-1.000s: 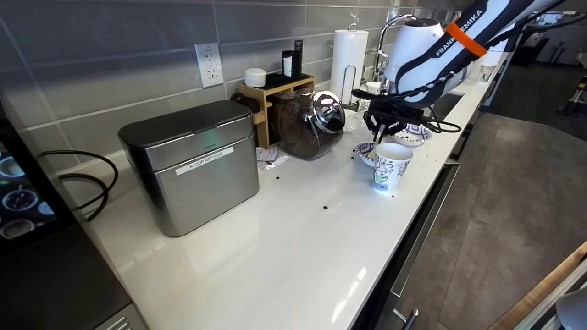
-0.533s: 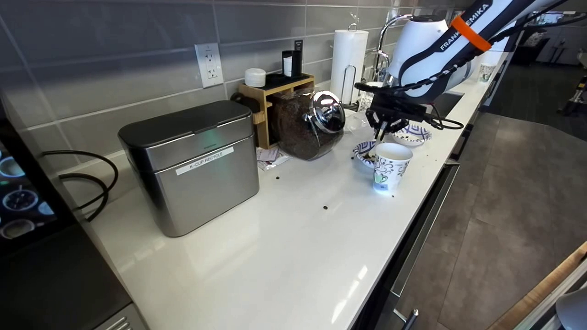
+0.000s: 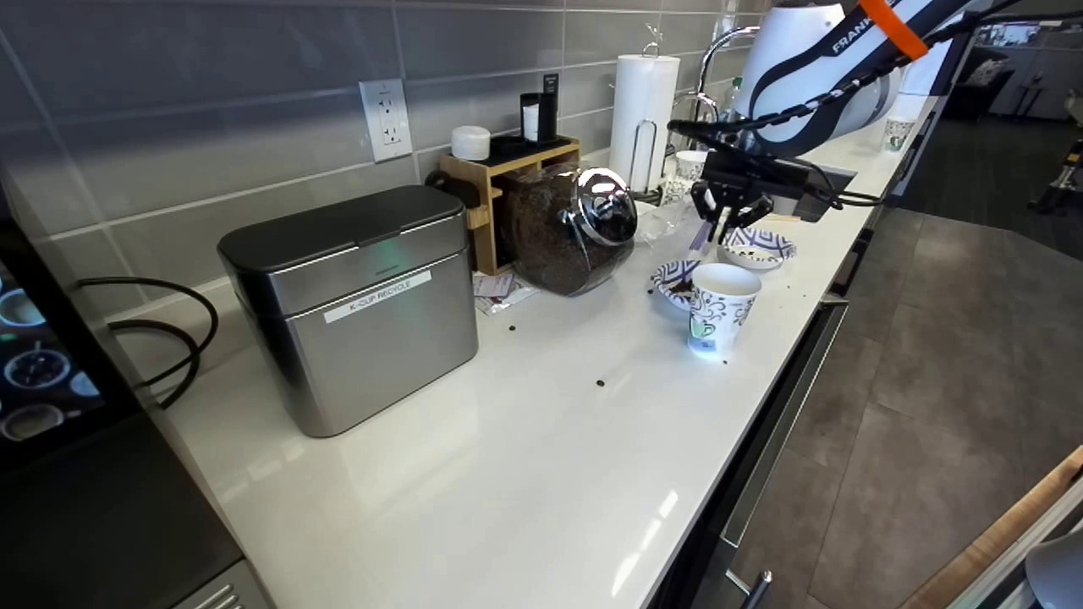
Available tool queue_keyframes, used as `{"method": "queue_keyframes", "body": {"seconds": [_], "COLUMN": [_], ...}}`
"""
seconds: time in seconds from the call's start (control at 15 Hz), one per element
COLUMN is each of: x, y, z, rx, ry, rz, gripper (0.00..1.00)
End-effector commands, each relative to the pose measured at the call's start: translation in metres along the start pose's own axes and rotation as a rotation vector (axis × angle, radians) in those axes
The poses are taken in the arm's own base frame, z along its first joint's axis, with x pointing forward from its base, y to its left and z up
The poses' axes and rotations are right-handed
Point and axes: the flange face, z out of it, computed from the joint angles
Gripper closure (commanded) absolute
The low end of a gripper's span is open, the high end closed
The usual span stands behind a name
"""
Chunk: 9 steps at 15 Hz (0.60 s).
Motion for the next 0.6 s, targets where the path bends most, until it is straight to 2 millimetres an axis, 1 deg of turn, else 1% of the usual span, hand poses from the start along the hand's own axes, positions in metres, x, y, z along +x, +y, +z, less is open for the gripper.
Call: {"method": "queue_keyframes", "body": {"seconds": [0.0, 0.13, 0.27, 0.53], "x": [0.004, 0.004, -0.002, -0.019], "y": [0.009, 0.011, 0.013, 0.019], "z": [-0.029, -0.043, -0.059, -0.085], "rx": [0.027, 0.058, 0.109, 0.159], "ry": [-0.014, -0.016, -0.027, -0.066], "rz": [-0.023, -0.051, -0.093, -0.174], "gripper": [0.97, 0.97, 0.97, 0.97]}}
